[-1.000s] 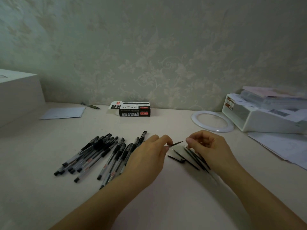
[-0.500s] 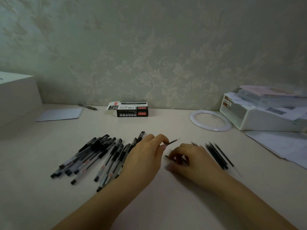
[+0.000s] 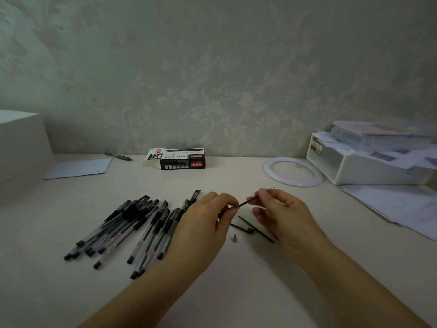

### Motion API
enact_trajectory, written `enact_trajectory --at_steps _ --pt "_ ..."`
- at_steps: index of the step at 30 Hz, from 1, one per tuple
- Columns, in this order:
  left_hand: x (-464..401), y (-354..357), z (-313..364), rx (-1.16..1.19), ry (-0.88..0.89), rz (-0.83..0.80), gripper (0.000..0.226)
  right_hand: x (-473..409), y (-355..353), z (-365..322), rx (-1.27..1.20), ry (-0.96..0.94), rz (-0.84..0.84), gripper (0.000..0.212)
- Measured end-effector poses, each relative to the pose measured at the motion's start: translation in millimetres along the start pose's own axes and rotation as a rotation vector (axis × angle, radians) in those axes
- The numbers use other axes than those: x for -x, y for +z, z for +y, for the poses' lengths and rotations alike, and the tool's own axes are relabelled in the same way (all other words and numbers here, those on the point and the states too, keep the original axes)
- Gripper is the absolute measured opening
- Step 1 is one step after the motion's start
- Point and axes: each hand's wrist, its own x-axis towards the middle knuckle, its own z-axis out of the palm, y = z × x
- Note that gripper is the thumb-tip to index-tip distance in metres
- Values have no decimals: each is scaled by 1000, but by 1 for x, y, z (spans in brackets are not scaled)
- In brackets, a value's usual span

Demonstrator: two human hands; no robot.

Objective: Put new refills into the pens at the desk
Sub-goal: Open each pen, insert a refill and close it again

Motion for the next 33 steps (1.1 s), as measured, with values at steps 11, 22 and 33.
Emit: enact_trajectory --at_steps 11,22,33 --pt "0 -1 -8 -43 -27 -48 12 -15 -37 -7 901 -395 290 16" --pt "-12 -34 -26 -188 -167 -286 11 -13 -32 4 1340 -363 158 20" --pt "-26 -92 -43 -226 -243 -407 9 -7 -22 5 1239 -615 87 12"
